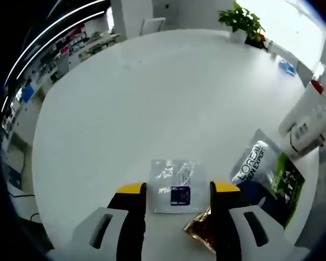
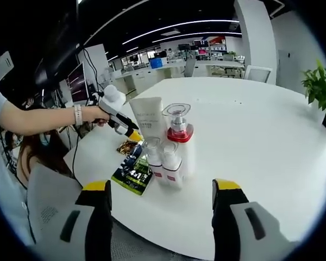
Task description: Arrange the skincare products in the storage area until every visible bottle or jar stands upright without overlapping.
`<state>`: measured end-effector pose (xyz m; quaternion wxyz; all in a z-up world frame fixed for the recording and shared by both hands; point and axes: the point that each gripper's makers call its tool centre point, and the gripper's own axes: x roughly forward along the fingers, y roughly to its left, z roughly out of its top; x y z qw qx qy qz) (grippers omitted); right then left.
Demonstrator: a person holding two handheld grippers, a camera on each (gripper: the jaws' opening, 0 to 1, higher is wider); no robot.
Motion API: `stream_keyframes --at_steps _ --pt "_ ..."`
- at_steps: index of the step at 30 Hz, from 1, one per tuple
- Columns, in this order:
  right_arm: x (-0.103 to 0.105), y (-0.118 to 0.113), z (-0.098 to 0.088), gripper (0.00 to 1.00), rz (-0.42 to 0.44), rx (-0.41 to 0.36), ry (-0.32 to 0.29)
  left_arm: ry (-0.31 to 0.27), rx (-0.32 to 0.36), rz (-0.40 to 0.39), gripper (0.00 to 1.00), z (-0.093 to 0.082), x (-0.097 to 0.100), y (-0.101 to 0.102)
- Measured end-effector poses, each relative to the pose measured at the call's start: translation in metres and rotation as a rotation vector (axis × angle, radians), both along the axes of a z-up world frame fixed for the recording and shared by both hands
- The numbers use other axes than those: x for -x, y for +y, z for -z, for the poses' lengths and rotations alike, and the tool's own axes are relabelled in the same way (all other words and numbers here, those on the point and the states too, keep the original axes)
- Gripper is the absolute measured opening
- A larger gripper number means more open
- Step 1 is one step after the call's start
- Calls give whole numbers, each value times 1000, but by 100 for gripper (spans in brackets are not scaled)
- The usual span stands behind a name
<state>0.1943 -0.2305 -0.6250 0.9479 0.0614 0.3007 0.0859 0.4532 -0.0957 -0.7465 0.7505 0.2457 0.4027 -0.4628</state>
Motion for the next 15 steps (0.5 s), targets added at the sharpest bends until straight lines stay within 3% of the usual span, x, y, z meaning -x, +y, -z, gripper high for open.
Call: stream_keyframes --at_steps 15 --pt "-1 -1 -4 79 7 -9 -16 -38 -19 8 37 -6 -4 10"
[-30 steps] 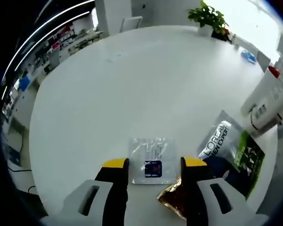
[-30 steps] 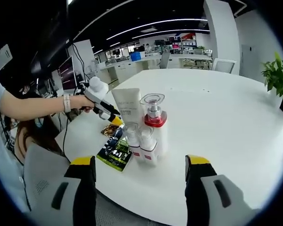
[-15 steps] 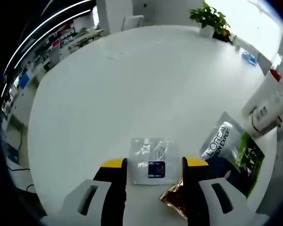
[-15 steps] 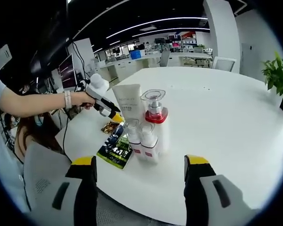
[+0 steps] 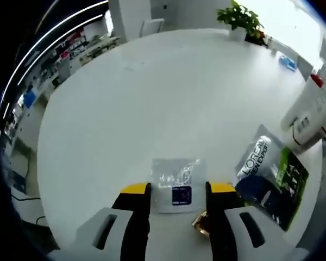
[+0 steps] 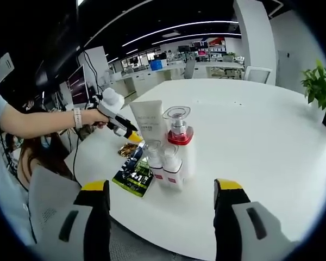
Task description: Arrange the skincare products in the storage area until every visible bottle or jar stands upright without overlapping.
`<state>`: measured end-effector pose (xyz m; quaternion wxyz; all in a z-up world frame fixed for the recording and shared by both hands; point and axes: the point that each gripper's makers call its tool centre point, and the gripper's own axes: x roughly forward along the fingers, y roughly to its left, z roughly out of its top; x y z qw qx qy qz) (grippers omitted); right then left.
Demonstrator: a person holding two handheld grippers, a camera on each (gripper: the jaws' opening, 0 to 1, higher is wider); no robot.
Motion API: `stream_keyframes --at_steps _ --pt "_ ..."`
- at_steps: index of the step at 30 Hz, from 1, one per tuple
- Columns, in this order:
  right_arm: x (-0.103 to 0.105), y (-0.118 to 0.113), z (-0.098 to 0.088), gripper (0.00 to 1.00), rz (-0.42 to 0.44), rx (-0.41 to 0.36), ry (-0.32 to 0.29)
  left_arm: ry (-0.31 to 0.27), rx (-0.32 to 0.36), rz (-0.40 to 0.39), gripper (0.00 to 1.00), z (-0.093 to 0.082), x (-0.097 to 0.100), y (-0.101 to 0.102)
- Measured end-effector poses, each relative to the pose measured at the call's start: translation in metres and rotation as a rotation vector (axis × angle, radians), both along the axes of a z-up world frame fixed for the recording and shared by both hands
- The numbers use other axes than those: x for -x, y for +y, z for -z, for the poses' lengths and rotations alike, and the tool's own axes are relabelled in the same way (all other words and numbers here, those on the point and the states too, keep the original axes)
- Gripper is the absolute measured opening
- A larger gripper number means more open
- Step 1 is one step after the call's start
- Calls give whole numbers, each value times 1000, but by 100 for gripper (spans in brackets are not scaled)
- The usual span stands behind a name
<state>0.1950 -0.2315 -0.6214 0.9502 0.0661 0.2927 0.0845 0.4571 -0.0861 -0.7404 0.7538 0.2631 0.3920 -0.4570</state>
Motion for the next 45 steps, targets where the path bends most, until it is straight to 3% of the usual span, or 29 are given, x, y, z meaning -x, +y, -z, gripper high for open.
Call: stream_keyframes --at_steps 18,27,39,45 --pt "-3 6 -6 89 -20 22 -19 -19 7 24 36 -22 10 33" --pt "-1 12 -5 90 -42 24 -17 -20 -63 155 36 -25 41 52" --pt "6 14 0 90 -47 15 -7 27 -62 315 36 -30 90 55" --pt "10 16 4 90 -52 14 0 34 -97 391 36 -24 109 58"
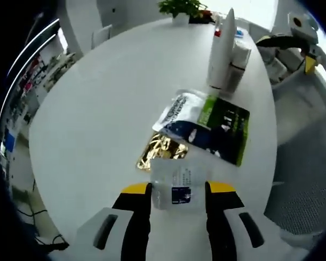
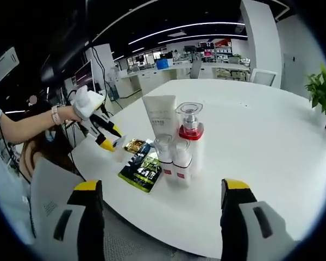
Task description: Arrange the skincare products in the storage area until every visible bottle or jar stands upright without overlapping.
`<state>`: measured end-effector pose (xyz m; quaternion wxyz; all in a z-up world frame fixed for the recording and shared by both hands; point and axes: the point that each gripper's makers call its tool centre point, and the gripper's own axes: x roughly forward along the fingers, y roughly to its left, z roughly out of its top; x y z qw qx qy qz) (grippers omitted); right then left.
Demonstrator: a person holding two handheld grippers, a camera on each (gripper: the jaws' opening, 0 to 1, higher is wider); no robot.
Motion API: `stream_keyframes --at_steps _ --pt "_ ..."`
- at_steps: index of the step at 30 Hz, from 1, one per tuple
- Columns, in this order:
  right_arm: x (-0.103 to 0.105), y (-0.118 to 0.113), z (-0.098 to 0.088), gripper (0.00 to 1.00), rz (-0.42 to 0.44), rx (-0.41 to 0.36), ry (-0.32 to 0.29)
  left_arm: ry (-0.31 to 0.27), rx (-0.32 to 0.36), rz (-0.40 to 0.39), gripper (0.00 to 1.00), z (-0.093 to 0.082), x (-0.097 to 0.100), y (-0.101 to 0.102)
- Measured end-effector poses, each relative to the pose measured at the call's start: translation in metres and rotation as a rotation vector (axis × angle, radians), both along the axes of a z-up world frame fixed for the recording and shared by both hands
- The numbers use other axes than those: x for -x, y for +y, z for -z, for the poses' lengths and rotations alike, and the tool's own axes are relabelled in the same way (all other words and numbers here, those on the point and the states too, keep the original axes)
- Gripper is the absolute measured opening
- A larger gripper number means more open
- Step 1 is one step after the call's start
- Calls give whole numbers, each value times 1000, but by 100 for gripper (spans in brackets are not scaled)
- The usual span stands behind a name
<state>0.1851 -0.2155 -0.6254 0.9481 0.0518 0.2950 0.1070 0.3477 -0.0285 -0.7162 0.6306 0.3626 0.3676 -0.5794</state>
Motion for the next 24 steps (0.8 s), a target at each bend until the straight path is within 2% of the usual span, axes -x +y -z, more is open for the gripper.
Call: stream_keyframes --at_steps 2,3,7,14,24 --pt "1 1 1 90 -5 2 4 3 -9 21 36 1 6 0" --pt "2 2 2 90 -6 2 6 9 -9 60 36 2 12 -1" --pt "3 4 2 89 -13 1 8 33 -13 100 36 7 25 -4" --pt "5 4 2 89 -17 4 10 15 -64 234 36 16 40 -6" --pt "9 4 5 89 -15 0 16 15 -100 285 36 26 42 -9"
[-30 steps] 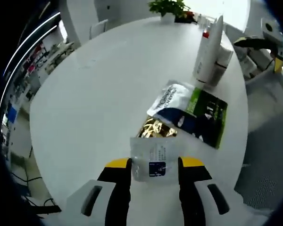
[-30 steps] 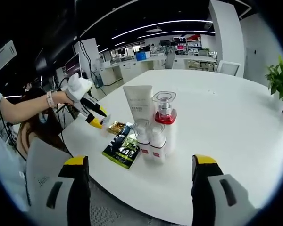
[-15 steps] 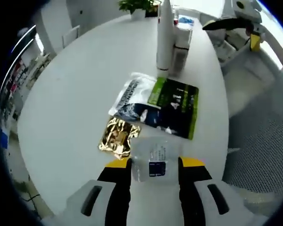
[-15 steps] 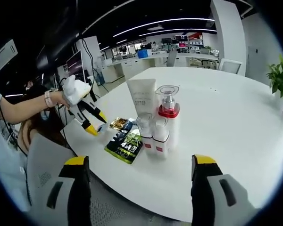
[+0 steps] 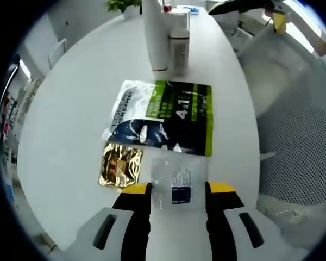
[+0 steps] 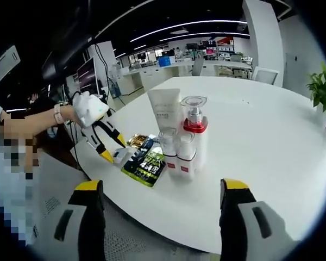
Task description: Arrange the skincare products in the storage area until every visible bottle or jar stands upright without overlapping.
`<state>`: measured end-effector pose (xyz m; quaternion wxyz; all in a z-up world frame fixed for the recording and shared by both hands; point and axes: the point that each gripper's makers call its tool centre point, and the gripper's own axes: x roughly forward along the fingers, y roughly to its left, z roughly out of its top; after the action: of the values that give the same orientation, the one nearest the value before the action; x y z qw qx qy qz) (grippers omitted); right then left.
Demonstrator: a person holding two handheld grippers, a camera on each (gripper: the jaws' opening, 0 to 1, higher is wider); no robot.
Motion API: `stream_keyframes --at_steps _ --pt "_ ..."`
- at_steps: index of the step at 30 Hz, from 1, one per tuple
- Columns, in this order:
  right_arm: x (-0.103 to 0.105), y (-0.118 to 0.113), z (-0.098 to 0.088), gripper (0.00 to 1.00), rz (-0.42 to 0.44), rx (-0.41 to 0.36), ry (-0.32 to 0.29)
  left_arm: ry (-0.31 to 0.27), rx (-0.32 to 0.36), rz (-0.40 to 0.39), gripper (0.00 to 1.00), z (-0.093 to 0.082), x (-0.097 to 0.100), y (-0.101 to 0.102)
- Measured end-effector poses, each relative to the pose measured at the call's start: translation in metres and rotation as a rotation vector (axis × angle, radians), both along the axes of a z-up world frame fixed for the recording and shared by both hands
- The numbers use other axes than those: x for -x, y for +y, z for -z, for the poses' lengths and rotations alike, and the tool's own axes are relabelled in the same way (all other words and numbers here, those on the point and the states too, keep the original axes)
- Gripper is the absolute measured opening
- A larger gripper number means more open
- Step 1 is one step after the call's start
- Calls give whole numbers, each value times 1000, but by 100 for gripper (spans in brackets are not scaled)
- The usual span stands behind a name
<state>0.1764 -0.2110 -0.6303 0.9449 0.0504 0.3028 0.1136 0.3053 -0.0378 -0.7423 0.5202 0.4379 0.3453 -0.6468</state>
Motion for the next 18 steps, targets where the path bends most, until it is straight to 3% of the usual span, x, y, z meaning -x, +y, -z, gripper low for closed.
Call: stream_keyframes --at_steps 4,18 --pt "2 -1 1 88 5 -2 2 -28 -17 34 36 3 -1 0" --pt "1 3 2 87 -12 -10 14 -6 -9 37 38 6 0 -4"
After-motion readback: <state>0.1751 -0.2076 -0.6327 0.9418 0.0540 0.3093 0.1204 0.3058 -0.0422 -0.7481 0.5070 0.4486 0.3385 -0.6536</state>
